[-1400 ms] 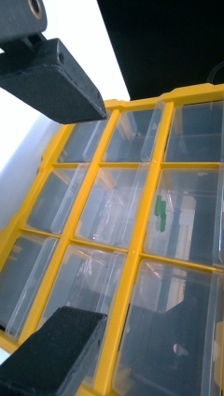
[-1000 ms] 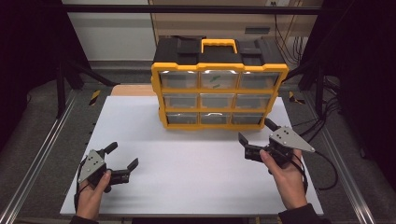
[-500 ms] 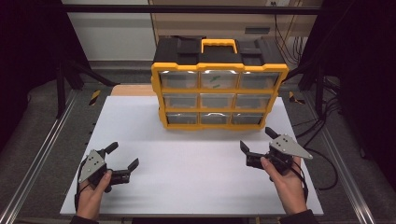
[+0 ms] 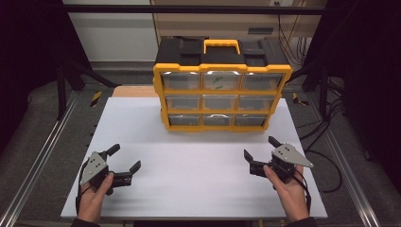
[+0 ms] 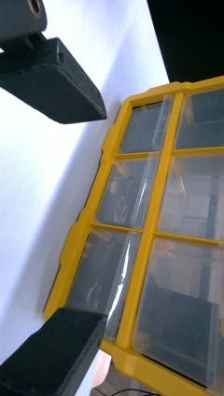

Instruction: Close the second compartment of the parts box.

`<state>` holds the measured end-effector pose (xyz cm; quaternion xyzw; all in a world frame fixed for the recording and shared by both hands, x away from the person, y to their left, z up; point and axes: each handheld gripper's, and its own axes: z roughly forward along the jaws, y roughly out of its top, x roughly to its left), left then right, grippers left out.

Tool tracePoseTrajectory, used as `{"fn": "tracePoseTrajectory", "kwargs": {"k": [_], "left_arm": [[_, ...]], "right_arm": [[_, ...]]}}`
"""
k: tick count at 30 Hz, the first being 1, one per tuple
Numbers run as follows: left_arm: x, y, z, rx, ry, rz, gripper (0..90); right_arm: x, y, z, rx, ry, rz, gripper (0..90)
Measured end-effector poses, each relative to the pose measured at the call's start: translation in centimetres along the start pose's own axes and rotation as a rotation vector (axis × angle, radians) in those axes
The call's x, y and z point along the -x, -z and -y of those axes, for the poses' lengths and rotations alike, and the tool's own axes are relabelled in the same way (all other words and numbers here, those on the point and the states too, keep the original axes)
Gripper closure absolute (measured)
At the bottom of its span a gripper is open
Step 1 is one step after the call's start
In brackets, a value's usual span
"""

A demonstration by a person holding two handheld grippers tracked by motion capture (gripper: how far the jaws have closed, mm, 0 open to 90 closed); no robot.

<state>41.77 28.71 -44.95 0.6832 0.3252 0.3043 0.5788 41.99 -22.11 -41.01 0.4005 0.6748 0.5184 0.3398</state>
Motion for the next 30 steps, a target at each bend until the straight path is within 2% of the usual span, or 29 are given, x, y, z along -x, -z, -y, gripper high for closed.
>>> {"fn": "tracePoseTrajectory", "kwargs": {"k": [9,30], "left_arm": [[0.0,0.0,0.0,0.0,0.002,-0.004,0.6],[0.0,0.0,0.1,-0.002,-0.004,-0.006,0.6]], "right_arm": [[0.4,-0.2,1.2,-0.009,-0.025,0.011,4.3],[0.7,-1.3,3.1,-0.009,-0.036,0.025,4.6]]}}
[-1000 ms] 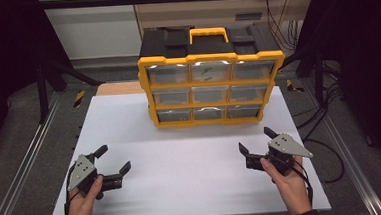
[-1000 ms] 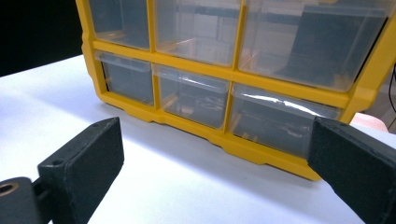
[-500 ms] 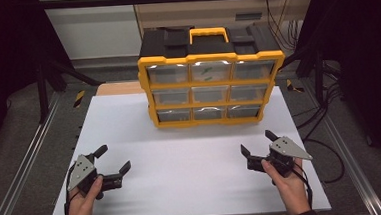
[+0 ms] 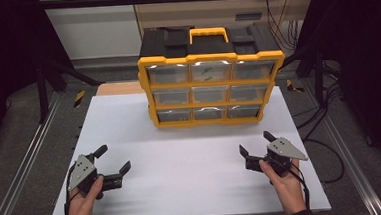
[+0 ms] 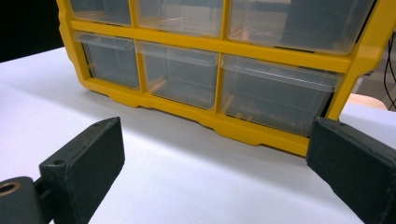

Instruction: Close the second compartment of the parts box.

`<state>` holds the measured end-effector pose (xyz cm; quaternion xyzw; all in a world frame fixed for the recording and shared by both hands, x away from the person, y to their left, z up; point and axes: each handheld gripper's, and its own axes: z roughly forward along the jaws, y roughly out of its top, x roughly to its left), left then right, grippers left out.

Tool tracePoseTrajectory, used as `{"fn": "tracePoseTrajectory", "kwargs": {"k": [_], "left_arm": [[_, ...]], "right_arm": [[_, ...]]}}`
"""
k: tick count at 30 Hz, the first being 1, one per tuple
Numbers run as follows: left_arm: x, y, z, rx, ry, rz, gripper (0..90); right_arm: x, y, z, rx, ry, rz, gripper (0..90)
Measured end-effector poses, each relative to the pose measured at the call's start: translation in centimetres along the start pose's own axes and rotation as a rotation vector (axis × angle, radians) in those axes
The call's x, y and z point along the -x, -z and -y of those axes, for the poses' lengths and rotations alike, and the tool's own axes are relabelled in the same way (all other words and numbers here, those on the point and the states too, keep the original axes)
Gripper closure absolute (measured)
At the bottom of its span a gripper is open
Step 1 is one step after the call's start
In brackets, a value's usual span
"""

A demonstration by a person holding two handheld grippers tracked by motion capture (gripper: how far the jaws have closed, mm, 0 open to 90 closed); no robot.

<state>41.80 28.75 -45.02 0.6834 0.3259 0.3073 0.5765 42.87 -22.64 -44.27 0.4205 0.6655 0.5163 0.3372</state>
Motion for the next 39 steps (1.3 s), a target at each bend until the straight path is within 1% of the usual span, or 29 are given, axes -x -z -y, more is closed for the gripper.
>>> {"fn": "tracePoseTrajectory", "kwargs": {"k": [3,4,6,10,11,16,17,19,20,23,24,25,26,28,32,34,37,39], "left_arm": [[0.0,0.0,0.0,0.0,0.002,-0.002,0.6],[0.0,0.0,0.0,0.0,0.002,-0.003,0.6],[-0.1,0.0,0.1,-0.002,0.004,-0.004,0.6],[-0.1,0.0,0.1,-0.003,0.002,-0.009,0.6],[-0.1,0.0,0.1,-0.005,0.001,-0.012,0.5],[-0.2,0.0,0.1,-0.007,0.002,-0.015,0.6],[-0.2,0.0,0.1,-0.006,0.001,-0.014,0.6],[-0.2,0.0,0.1,-0.006,-0.006,-0.014,0.6],[-0.2,0.0,0.2,-0.007,-0.006,-0.014,0.6],[-0.2,-0.1,0.2,-0.01,-0.008,-0.016,0.6],[-0.2,-0.1,0.3,-0.011,-0.007,-0.017,0.6],[-0.2,-0.1,0.3,-0.012,-0.006,-0.017,0.6],[-0.2,-0.1,0.3,-0.012,-0.005,-0.017,0.6],[-0.2,-0.1,0.3,-0.012,-0.006,-0.018,0.6],[-0.3,-0.1,0.3,-0.008,0.0,-0.022,0.6],[-0.3,-0.1,0.2,-0.004,0.004,-0.022,0.6],[-0.3,-0.1,0.2,0.002,0.01,-0.019,0.6],[-0.3,-0.1,0.2,0.001,0.01,-0.017,0.6]], "right_arm": [[0.0,-0.1,0.1,0.005,0.003,-0.004,4.6],[0.1,-0.2,0.1,0.008,0.013,0.001,4.6],[0.1,-0.2,0.2,0.004,0.006,0.002,4.6],[0.2,-0.4,0.3,0.018,0.015,0.009,5.1],[0.1,-0.4,0.3,0.019,0.011,0.007,5.2],[0.3,-0.5,0.6,0.036,0.029,0.011,5.1],[0.3,-0.5,0.7,0.038,0.023,0.011,5.2],[0.4,-0.4,0.8,0.033,0.024,0.016,5.2],[0.5,-0.4,0.9,0.038,0.035,0.018,5.3],[0.5,-0.2,1.2,0.046,0.016,0.022,5.6],[0.8,-0.1,1.3,0.053,0.041,0.027,5.8],[0.7,-0.1,1.4,0.052,0.027,0.027,6.0],[0.8,0.0,1.5,0.057,0.035,0.029,6.0],[0.8,0.2,1.8,0.057,0.035,0.026,5.7],[1.1,0.5,2.2,0.082,0.044,0.024,5.5],[1.1,0.7,2.4,0.092,0.034,0.022,5.5],[1.0,0.7,2.5,0.102,0.043,0.021,5.3],[0.9,0.7,2.5,0.103,0.032,0.018,5.2]]}}
